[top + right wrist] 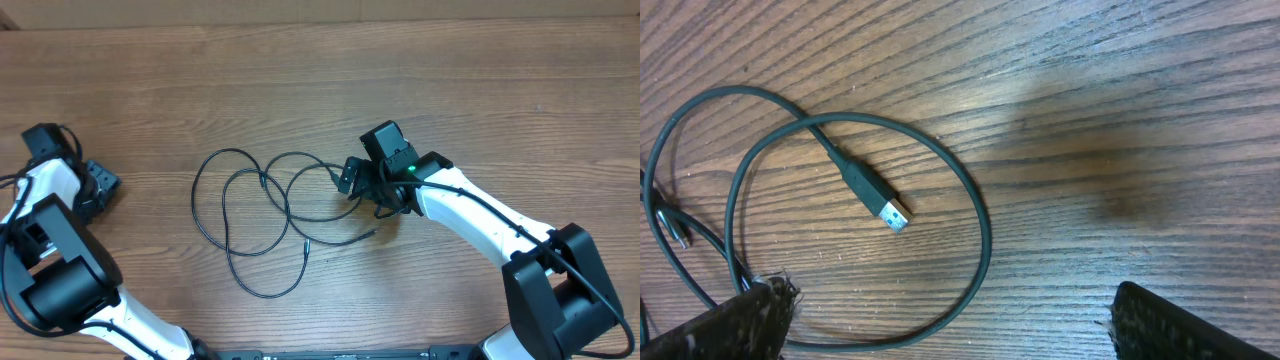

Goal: Untangle cables

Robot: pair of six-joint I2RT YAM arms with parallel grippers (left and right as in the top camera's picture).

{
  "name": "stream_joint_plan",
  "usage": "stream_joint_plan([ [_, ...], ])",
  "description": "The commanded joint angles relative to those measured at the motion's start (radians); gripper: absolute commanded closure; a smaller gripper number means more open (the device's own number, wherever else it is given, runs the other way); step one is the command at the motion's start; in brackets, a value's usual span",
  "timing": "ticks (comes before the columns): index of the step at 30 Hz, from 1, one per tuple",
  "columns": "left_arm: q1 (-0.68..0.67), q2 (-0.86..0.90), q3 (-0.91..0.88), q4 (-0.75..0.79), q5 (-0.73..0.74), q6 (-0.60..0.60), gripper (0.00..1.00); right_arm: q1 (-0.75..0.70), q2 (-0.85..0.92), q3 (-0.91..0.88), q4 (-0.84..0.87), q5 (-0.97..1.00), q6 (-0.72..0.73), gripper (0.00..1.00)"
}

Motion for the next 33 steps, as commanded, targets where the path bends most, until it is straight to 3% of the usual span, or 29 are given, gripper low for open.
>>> stream_joint_plan([
  [1, 0.015, 0.008, 0.027, -0.023, 0.145, 0.049, 0.28, -0.002, -0.021, 0.010, 0.003, -0.005, -0.008, 0.00],
  [3, 0.014, 0.003, 0.094, -0.087, 0.160, 0.061, 0.20, -0.002, -0.021, 0.010, 0.003, -0.005, -0.008, 0.00],
  [11, -0.037, -0.004, 0.360, -0.425, 0.406, 0.068, 0.20, -0.002, -0.021, 0.010, 0.003, -0.005, -0.008, 0.00],
  [14, -0.078, -0.004, 0.360, -0.534, 0.492, 0.068, 0.17, -0.002, -0.021, 0.010, 0.003, -0.005, -0.008, 0.00],
  [17, -0.148, -0.004, 0.333, -0.601, 0.488, 0.087, 0.18, -0.002, -0.021, 0.010, 0.003, -0.005, -0.008, 0.00],
  [21, -0.305, -0.004, 0.261, -0.587, 0.484, 0.109, 0.13, -0.002, -0.021, 0.010, 0.003, -0.005, -0.008, 0.00],
  [23, -0.388, -0.004, 0.245, -0.564, 0.461, 0.108, 0.00, -0.002, -0.021, 0.010, 0.003, -0.005, -0.008, 0.00],
  [33, -0.623, -0.004, 0.245, -0.460, 0.443, 0.082, 0.01, -0.002, -0.021, 0.010, 0.003, -0.005, -0.008, 0.00],
])
